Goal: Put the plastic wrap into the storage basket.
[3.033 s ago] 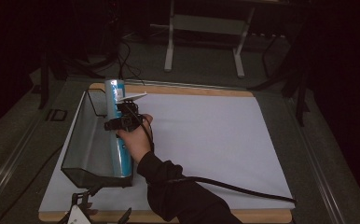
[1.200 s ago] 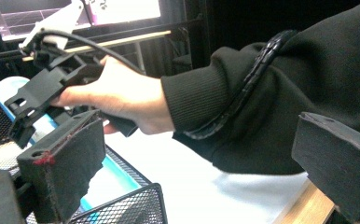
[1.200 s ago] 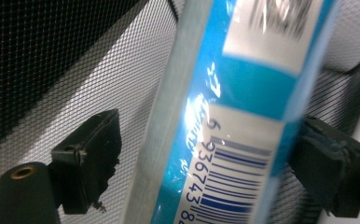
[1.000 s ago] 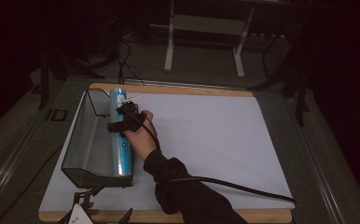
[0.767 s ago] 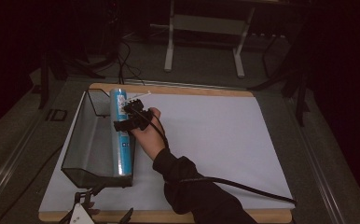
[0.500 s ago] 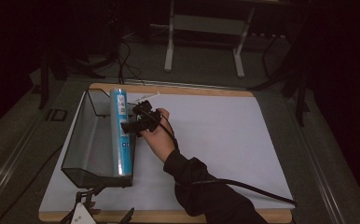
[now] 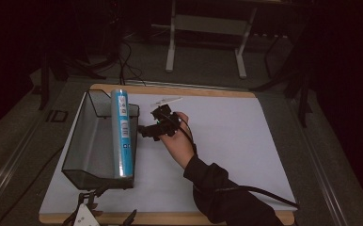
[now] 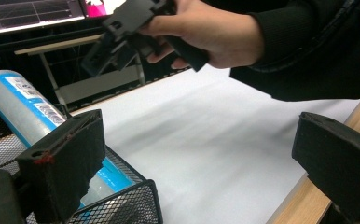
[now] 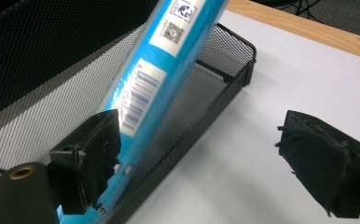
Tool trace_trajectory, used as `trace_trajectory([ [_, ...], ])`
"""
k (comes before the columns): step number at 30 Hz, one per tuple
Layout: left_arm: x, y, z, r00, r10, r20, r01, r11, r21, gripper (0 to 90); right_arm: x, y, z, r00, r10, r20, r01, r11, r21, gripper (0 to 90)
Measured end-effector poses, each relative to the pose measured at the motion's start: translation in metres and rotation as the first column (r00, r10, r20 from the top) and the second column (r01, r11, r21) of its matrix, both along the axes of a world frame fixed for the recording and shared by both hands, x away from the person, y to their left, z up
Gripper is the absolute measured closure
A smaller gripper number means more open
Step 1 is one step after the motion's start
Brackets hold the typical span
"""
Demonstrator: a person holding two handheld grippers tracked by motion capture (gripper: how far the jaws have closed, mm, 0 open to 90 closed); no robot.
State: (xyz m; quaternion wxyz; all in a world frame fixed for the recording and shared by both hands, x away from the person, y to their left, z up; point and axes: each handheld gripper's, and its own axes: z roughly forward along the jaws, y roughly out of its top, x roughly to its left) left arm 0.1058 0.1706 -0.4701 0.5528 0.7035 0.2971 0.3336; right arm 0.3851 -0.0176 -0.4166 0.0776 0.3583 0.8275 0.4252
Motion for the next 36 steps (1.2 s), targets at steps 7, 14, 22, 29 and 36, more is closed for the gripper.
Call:
trace_trajectory([
  [7,0.0,-0.001,0.0,1.0,0.001,0.001,-0.001,1.0,0.005,3.6,-0.008,-0.024,-0.003,0.9997,0.021,0.017,-0.02,1.0,-0.014,12.8],
  [14,0.001,-0.002,-0.001,1.0,-0.001,-0.003,0.001,1.0,0.008,3.6,-0.016,-0.058,-0.007,0.9996,0.02,0.018,-0.02,1.0,-0.009,12.8],
  [22,0.002,-0.003,-0.001,0.9999,-0.005,-0.009,0.005,0.9998,0.017,3.6,-0.025,-0.096,-0.014,0.9999,0.005,0.014,-0.005,1.0,0.015,12.8],
  [29,0.002,-0.004,-0.001,0.9999,-0.006,-0.01,0.006,0.9998,0.019,3.6,-0.038,-0.121,-0.025,0.9999,0.002,0.012,-0.002,0.999,0.05,13.0],
  [36,0.002,-0.004,-0.002,0.9999,-0.007,-0.011,0.007,0.9998,0.02,3.6,-0.051,-0.143,-0.038,0.9997,-0.018,0.016,0.017,0.998,0.068,13.3],
])
